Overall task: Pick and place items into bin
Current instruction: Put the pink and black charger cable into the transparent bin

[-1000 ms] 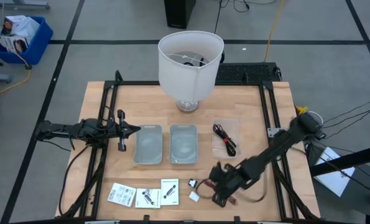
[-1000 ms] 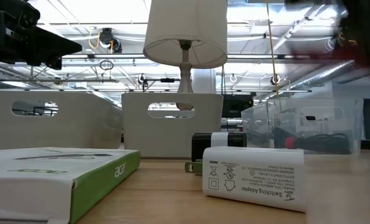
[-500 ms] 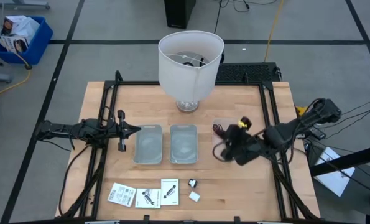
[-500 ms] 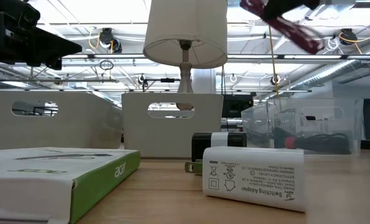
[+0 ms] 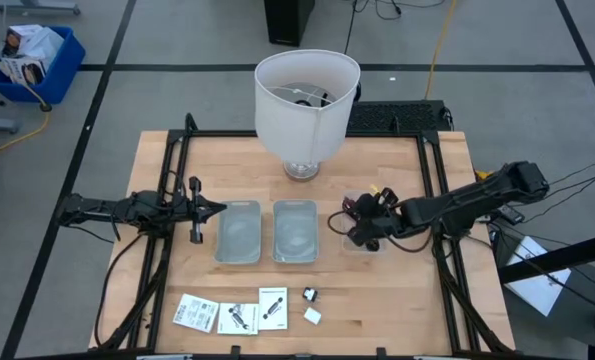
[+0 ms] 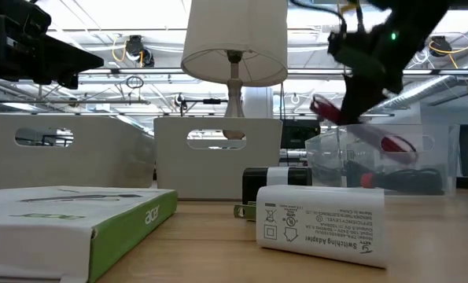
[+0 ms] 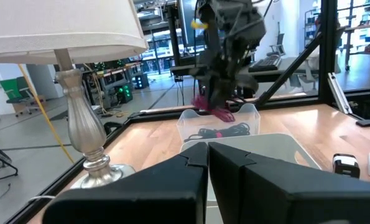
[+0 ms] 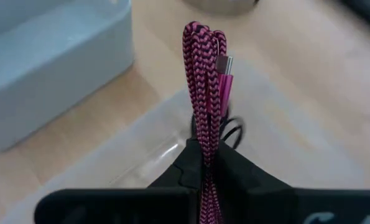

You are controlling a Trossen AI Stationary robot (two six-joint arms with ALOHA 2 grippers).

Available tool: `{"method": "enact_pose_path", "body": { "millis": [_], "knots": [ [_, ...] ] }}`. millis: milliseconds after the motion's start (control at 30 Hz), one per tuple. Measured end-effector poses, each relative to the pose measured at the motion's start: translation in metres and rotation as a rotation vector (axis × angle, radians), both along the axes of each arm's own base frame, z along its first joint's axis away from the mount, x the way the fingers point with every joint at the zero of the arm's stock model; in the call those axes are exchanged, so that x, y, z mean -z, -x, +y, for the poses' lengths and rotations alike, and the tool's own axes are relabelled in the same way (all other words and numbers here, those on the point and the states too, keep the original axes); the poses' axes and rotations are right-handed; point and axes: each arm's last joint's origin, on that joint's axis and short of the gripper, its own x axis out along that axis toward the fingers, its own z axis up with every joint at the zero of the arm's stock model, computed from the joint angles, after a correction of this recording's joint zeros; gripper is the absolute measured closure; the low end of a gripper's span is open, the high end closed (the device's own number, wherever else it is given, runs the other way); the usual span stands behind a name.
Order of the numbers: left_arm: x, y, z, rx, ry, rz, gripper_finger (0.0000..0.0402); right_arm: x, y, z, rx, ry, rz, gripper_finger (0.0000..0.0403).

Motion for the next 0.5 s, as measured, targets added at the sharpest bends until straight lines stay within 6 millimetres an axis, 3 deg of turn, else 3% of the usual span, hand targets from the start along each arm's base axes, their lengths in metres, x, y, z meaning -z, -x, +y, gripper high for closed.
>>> {"method": "enact_pose_path", "body": {
  "millis": [167, 400, 500],
  "knots": [
    [0.0, 0.0, 0.0, 0.0, 0.0, 0.0, 0.038, 0.02, 0.004, -0.008, 0.015, -0.076, -0.001, 0.0389],
    [0.0, 0.0, 0.0, 0.0, 0.0, 0.0, 0.038, 0.023, 0.007, -0.011, 0.054, -0.105, 0.013, 0.0389],
    [0.0, 0.0, 0.0, 0.0, 0.0, 0.0, 0.038, 0.023, 0.007, -0.011, 0.058, -0.114, 0.008, 0.0369]
  ]
}}
